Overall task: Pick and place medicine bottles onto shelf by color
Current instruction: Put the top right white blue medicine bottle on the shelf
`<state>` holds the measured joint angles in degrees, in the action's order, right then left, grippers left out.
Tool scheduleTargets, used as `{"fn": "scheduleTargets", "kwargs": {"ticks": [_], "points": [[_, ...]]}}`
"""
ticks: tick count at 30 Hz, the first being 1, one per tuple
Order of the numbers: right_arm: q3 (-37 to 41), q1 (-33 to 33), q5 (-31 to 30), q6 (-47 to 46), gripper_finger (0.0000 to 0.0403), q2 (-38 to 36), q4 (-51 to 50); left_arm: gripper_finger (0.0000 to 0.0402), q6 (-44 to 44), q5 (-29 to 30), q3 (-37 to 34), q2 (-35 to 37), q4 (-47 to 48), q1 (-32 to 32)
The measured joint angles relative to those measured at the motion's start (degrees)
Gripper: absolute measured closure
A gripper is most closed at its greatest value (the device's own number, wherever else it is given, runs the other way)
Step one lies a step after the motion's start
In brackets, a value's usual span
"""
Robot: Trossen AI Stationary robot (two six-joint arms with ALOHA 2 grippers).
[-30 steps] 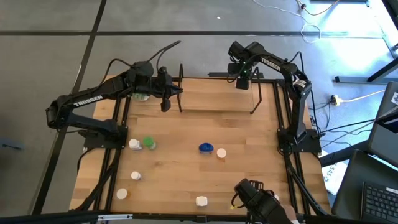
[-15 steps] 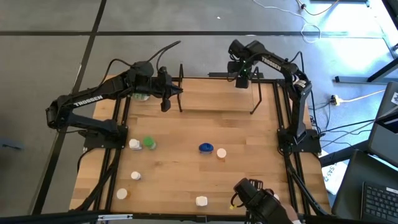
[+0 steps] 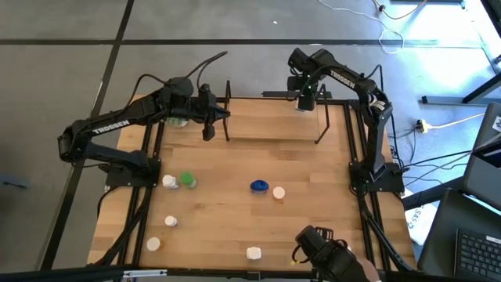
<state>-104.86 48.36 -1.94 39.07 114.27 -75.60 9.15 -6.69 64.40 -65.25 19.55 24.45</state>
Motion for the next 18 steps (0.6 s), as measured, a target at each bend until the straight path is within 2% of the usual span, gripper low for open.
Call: {"fn": "scheduleTargets", "kwargs": {"ticks": [11, 13, 18], "points": [[-0.09, -0.47, 0.49, -2.6, 0.0182, -5.6, 0.98, 0.0374, 0.0, 0.02, 0.0, 0.0, 0.17, 0.02], [-0.09, -0.84, 3.33, -3.37, 0.0182, -6.65, 0.93, 0.0374, 0.0, 0.02, 0.0, 0.0, 0.17, 0.02], [-0.08, -3.3, 15.44, -5.3, 0.0182, -7.63, 0.46, 0.0374, 0.0, 0.04, 0.0, 0.0, 0.17, 0.02]]}}
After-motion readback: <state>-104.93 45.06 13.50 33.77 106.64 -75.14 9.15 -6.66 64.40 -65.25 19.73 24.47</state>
